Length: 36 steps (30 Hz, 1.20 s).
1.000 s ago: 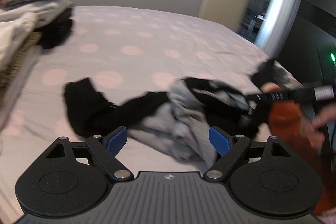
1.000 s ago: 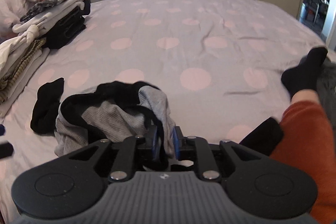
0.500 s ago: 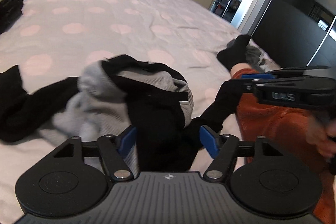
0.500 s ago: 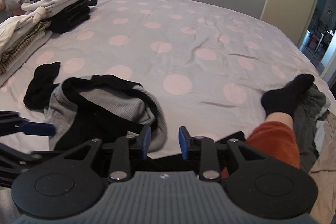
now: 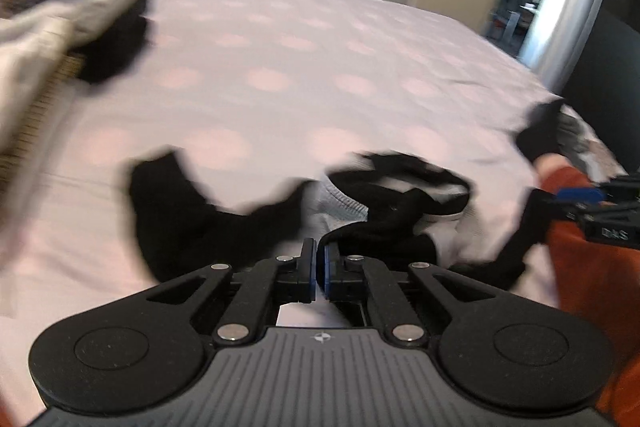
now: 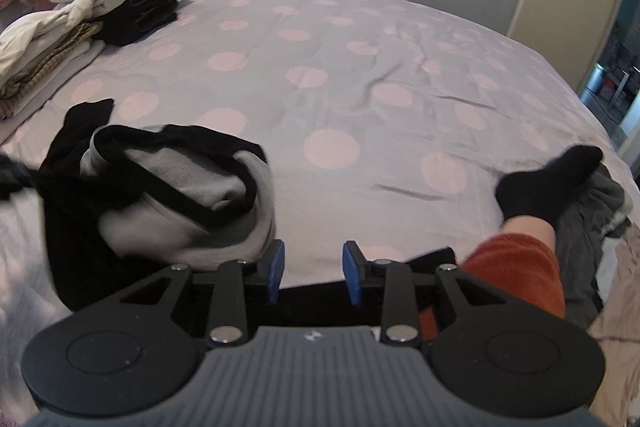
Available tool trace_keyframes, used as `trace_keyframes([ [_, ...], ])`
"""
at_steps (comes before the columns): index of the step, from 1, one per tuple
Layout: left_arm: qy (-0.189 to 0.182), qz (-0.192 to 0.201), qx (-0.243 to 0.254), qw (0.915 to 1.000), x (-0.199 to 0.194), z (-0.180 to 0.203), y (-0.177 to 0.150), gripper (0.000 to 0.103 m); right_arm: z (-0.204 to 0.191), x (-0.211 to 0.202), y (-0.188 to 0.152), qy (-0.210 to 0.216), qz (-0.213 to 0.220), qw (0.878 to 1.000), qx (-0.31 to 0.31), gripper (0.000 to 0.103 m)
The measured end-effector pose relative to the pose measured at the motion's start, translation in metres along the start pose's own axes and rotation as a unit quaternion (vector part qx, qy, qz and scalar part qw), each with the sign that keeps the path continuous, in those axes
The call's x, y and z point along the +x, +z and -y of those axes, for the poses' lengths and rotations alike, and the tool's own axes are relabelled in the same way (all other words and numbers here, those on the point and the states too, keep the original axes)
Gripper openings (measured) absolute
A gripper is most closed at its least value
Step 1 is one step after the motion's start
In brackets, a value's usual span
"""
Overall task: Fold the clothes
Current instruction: 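Grasp the black sleeve with the left gripper while the right gripper grasps the shirt body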
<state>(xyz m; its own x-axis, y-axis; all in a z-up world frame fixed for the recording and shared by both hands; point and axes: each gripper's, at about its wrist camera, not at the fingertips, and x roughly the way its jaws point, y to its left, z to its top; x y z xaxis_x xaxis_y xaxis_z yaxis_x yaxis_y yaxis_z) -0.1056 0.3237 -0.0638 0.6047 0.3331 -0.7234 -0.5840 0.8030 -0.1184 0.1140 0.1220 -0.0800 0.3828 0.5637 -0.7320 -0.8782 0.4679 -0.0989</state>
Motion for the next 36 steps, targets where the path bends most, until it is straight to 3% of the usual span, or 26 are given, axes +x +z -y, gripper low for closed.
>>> trace_keyframes([
  [4, 0.085, 0.008, -0.007, 0.9964, -0.018, -0.045, 0.01, 0.004, -0.016, 0.006, 0.01, 0.031, 0.006, 0.999, -0.044, 0.035],
  [8, 0.171, 0.008, -0.01, 0.9851, -0.015, -0.076, 0.016, 0.003, -0.033, 0.008, 0.019, 0.051, 0.023, 0.995, -0.088, 0.035],
  [11, 0.186, -0.014, -0.03, 0.9821, -0.002, -0.097, 0.016, 0.003, -0.044, 0.009, 0.024, 0.067, 0.038, 0.989, -0.125, 0.035],
  [16, 0.109, -0.02, -0.035, 0.9932, 0.006, -0.112, 0.007, 0.007, -0.055, 0.02, 0.035, 0.085, 0.04, 0.979, -0.179, 0.035],
  [19, 0.078, -0.017, -0.012, 0.9967, 0.005, -0.116, 0.001, 0.028, -0.056, 0.031, 0.043, 0.105, 0.031, 0.976, -0.187, 0.035],
  [21, 0.053, -0.014, 0.009, 0.9985, 0.0, -0.115, -0.004, 0.051, -0.057, 0.038, 0.048, 0.123, 0.029, 0.975, -0.185, 0.036],
  [23, 0.034, -0.014, 0.039, 0.9986, 0.0, -0.112, -0.009, 0.064, -0.059, 0.044, 0.051, 0.144, 0.027, 0.972, -0.186, 0.042],
  [26, 0.013, -0.026, 0.069, 0.9972, 0.006, -0.107, -0.015, 0.066, -0.064, 0.054, 0.049, 0.172, 0.019, 0.962, -0.21, 0.053],
  [28, 0.004, -0.034, 0.069, 0.997, 0.017, -0.11, -0.017, 0.068, -0.066, 0.062, 0.048, 0.189, 0.011, 0.958, -0.217, 0.054],
  [36, 0.002, -0.058, -0.002, 0.9983, 0.077, -0.128, -0.023, 0.062, -0.071, 0.1, 0.049, 0.261, -0.023, 0.951, -0.163, 0.057],
])
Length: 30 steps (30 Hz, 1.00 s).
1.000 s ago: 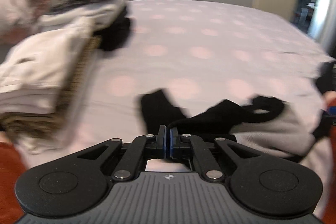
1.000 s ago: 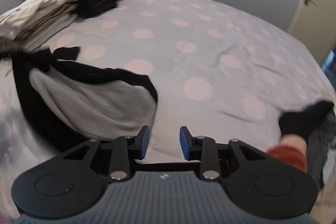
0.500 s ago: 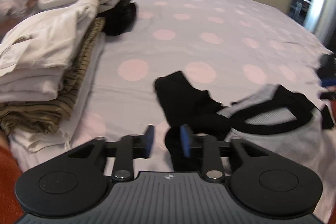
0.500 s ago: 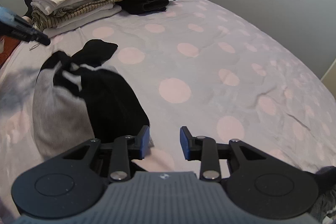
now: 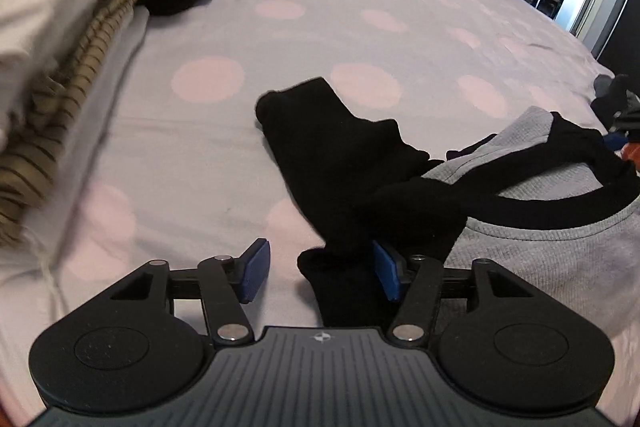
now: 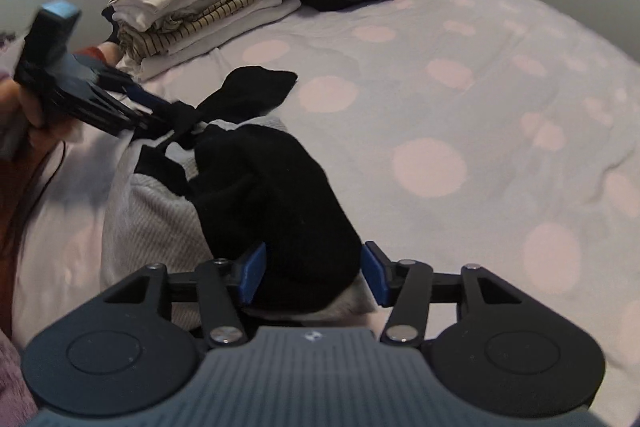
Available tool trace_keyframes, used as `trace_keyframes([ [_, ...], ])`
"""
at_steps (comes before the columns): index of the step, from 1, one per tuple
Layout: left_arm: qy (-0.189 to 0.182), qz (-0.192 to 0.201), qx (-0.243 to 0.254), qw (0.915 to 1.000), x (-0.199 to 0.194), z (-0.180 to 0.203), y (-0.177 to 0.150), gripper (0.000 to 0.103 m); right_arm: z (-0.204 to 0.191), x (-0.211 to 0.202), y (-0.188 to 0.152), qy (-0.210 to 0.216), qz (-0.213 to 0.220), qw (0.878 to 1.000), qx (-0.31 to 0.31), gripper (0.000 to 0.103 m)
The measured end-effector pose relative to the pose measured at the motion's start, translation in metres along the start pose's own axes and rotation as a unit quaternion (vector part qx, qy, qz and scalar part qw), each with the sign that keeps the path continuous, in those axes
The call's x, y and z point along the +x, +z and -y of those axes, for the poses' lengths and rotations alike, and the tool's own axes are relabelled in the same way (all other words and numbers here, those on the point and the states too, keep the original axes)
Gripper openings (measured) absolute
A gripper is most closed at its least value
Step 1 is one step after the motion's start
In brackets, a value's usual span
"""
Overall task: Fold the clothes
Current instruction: 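Grasp the black sleeve with the left gripper while the right gripper grasps the shirt body, then lift the shirt with both grippers and shake it out flat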
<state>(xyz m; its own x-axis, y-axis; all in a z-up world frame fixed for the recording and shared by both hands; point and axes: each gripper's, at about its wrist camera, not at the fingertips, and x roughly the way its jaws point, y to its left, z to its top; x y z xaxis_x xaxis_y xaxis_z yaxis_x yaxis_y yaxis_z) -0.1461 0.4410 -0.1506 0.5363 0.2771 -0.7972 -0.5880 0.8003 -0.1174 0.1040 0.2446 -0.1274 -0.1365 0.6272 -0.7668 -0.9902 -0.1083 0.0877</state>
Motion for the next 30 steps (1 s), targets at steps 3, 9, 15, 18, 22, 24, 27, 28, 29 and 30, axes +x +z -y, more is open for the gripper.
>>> trace_keyframes([
  [3, -0.006, 0.009, 0.006, 0.9999, -0.001, 0.001, -0.003, 0.049, -0.001, 0.019, 0.0, 0.007, -0.013, 1.0, 0.009, 0.046],
  [9, -0.014, 0.025, -0.004, 0.9996, -0.01, 0.004, -0.005, 0.01, -0.008, 0.022, -0.002, -0.007, -0.012, 1.0, 0.014, 0.013],
  [15, 0.025, 0.074, -0.029, 0.9965, -0.043, 0.007, 0.003, 0.007, -0.017, -0.023, 0.002, -0.087, 0.027, 0.996, 0.009, 0.01],
  [18, 0.038, 0.114, -0.027, 0.9924, -0.075, 0.013, 0.012, 0.006, -0.024, -0.055, 0.009, -0.139, 0.062, 0.988, 0.012, 0.009],
  [22, 0.047, 0.185, -0.006, 0.9816, -0.132, 0.03, 0.031, 0.006, -0.039, -0.108, 0.025, -0.216, 0.123, 0.969, 0.014, 0.006],
  [24, 0.049, 0.225, 0.008, 0.973, -0.166, 0.041, 0.044, 0.005, -0.049, -0.142, 0.037, -0.257, 0.165, 0.952, 0.011, 0.005],
  [27, 0.055, 0.291, 0.034, 0.9547, -0.218, 0.061, 0.061, 0.005, -0.066, -0.195, 0.053, -0.316, 0.229, 0.921, 0.008, 0.005],
  [28, 0.056, 0.313, 0.042, 0.9473, -0.235, 0.067, 0.066, 0.005, -0.073, -0.214, 0.058, -0.334, 0.251, 0.909, 0.007, 0.005],
  [29, 0.059, 0.338, 0.049, 0.9382, -0.255, 0.074, 0.072, 0.005, -0.079, -0.234, 0.062, -0.351, 0.273, 0.896, 0.006, 0.005],
  [30, 0.058, 0.365, 0.052, 0.9277, -0.276, 0.08, 0.078, 0.005, -0.086, -0.252, 0.066, -0.362, 0.293, 0.885, 0.004, 0.005],
])
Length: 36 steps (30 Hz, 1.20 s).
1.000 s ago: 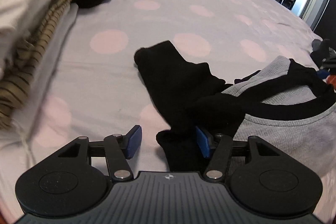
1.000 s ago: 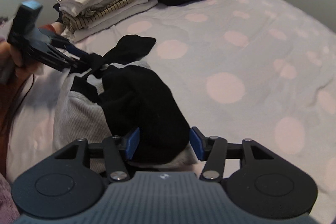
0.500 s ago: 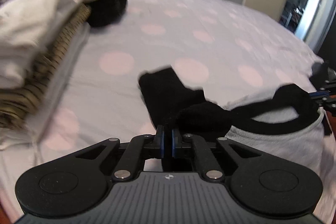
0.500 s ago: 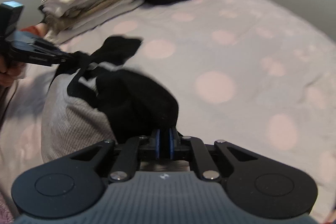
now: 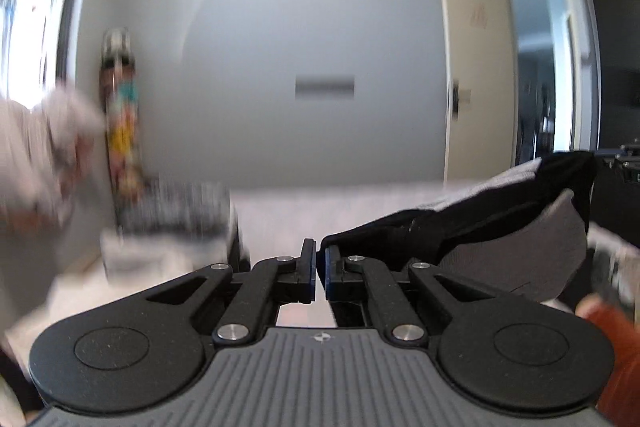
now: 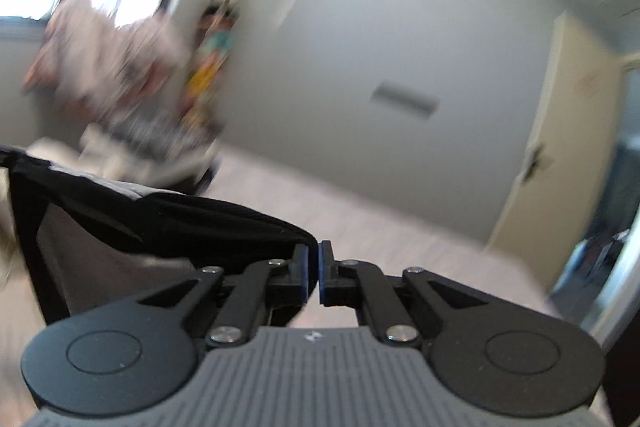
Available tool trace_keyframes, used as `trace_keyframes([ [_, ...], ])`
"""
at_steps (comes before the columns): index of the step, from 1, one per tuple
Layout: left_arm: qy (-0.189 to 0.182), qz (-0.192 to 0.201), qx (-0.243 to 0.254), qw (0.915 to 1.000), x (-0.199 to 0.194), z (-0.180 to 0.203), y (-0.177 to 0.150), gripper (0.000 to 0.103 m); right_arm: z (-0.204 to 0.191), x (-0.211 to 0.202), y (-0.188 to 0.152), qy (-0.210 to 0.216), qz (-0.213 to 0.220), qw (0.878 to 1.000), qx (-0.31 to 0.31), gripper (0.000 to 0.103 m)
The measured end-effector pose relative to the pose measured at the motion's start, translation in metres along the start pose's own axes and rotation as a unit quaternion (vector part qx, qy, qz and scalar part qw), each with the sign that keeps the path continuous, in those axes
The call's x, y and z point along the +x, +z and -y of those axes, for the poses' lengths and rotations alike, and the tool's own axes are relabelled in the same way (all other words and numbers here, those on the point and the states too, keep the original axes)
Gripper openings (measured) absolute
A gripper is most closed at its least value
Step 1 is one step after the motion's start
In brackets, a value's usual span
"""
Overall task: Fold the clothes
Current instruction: 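Lift the shirt with both grippers and shake it out flat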
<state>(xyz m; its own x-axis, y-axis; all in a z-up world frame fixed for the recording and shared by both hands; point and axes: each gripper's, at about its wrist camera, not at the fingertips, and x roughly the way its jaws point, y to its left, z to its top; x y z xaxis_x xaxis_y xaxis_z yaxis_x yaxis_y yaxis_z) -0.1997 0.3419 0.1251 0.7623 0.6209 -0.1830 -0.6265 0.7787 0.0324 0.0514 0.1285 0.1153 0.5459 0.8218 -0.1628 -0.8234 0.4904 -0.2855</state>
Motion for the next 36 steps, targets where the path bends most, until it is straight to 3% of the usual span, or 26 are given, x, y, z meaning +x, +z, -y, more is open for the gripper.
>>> trace_keyframes([
  [5, 0.0, 0.123, 0.001, 0.9924, -0.054, 0.016, 0.078, 0.005, 0.014, -0.066, 0.059, -0.063, 0.109, 0.992, -0.025, 0.005],
  [9, 0.004, 0.192, 0.021, 0.9812, -0.087, 0.034, 0.111, 0.005, 0.024, -0.107, 0.083, -0.086, 0.157, 0.984, -0.018, 0.005],
  [15, 0.001, 0.223, 0.028, 0.9745, -0.107, 0.052, 0.111, 0.005, 0.029, -0.149, 0.086, -0.093, 0.193, 0.977, -0.002, 0.005],
  [17, 0.003, 0.21, 0.033, 0.9771, -0.099, 0.055, 0.103, 0.005, 0.026, -0.15, 0.079, -0.091, 0.186, 0.978, 0.002, 0.004],
  [21, 0.012, 0.146, 0.058, 0.9875, -0.06, 0.06, 0.075, 0.005, 0.017, -0.14, 0.058, -0.078, 0.14, 0.987, 0.008, 0.004],
  [25, 0.021, 0.059, 0.06, 0.9963, -0.001, 0.054, 0.034, 0.005, 0.008, -0.077, 0.017, -0.049, 0.057, 0.997, 0.024, 0.004],
  [27, 0.018, 0.01, 0.036, 0.9991, 0.033, 0.044, 0.014, 0.005, 0.006, -0.044, -0.007, -0.035, 0.01, 0.999, 0.036, 0.004],
  [32, 0.023, -0.08, 0.018, 0.9963, 0.12, 0.024, -0.029, 0.005, -0.001, 0.038, -0.055, -0.021, -0.071, 0.997, 0.039, 0.003],
  [36, 0.023, -0.112, 0.03, 0.993, 0.19, 0.011, -0.044, 0.005, 0.006, 0.112, -0.073, -0.023, -0.106, 0.994, 0.033, 0.003],
])
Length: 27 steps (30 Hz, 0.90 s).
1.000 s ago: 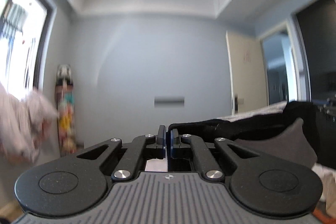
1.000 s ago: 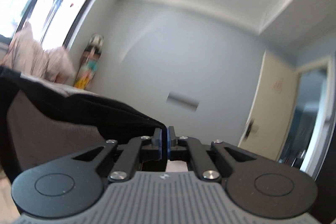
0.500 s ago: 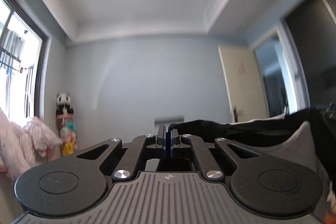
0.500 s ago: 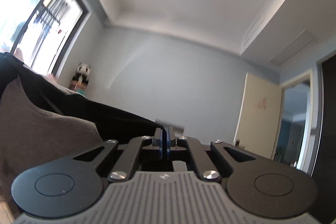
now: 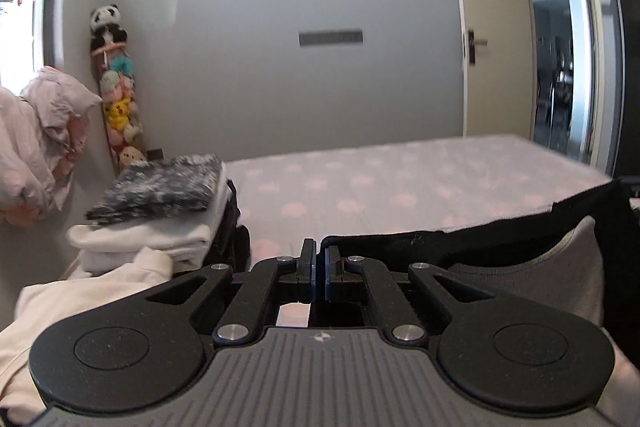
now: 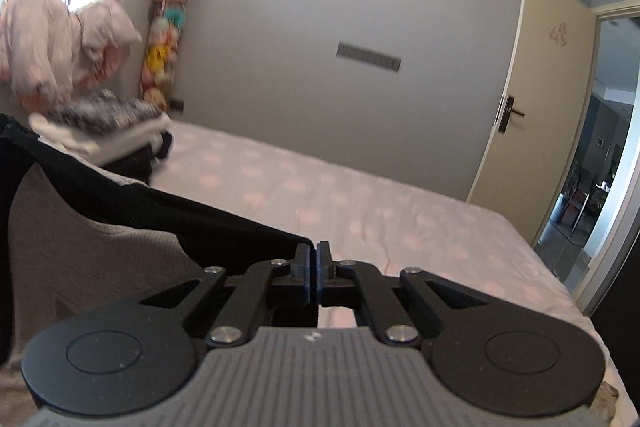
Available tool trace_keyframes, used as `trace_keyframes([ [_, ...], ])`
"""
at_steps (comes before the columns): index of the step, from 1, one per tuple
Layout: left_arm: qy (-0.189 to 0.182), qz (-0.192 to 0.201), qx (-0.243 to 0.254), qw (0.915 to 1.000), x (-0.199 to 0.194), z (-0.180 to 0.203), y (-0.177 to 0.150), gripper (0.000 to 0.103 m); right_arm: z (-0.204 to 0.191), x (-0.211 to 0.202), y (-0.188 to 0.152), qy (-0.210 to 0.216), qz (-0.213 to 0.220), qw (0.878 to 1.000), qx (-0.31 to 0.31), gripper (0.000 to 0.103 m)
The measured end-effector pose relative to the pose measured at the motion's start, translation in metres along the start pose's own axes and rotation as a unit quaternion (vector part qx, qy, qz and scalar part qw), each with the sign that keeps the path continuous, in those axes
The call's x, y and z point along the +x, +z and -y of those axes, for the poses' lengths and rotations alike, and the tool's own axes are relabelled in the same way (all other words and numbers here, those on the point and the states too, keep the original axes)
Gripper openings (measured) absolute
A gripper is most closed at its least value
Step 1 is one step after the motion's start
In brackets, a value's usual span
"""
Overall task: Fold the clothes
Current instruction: 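Lift the shirt with both grippers and shake it out flat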
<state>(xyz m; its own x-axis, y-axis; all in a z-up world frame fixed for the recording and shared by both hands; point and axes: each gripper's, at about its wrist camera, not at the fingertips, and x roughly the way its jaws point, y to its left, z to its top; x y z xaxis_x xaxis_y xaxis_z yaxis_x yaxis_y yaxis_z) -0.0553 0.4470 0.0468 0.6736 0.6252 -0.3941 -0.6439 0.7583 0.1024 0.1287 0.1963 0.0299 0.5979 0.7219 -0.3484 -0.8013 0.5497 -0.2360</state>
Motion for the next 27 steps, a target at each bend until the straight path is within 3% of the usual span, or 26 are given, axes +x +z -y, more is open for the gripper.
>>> trace_keyframes([
  [7, -0.017, -0.055, 0.015, 0.9982, 0.123, 0.011, -0.013, 0.005, 0.011, 0.131, 0.0, -0.016, -0.055, 0.998, -0.01, 0.003],
  [10, -0.034, -0.108, 0.025, 0.9932, 0.18, 0.019, -0.038, 0.013, 0.015, 0.192, -0.019, -0.009, -0.106, 0.994, 0.005, 0.003],
  [14, -0.011, -0.141, 0.024, 0.9897, 0.218, 0.025, -0.076, 0.018, 0.028, 0.257, -0.066, 0.01, -0.194, 0.978, 0.081, 0.006],
  [16, -0.015, -0.151, 0.023, 0.9882, 0.222, 0.023, -0.088, 0.021, 0.033, 0.27, -0.085, -0.003, -0.206, 0.973, 0.104, 0.009],
  [17, -0.019, -0.152, 0.023, 0.988, 0.221, 0.021, -0.093, 0.023, 0.035, 0.275, -0.09, -0.006, -0.208, 0.972, 0.113, 0.016],
  [20, -0.019, -0.148, 0.03, 0.9883, 0.221, 0.017, -0.1, 0.029, 0.036, 0.271, -0.093, -0.001, -0.197, 0.972, 0.129, 0.022],
  [27, -0.055, -0.17, 0.037, 0.9832, 0.229, 0.018, -0.102, 0.035, -0.016, 0.275, -0.072, 0.108, -0.168, 0.976, 0.086, 0.025],
])
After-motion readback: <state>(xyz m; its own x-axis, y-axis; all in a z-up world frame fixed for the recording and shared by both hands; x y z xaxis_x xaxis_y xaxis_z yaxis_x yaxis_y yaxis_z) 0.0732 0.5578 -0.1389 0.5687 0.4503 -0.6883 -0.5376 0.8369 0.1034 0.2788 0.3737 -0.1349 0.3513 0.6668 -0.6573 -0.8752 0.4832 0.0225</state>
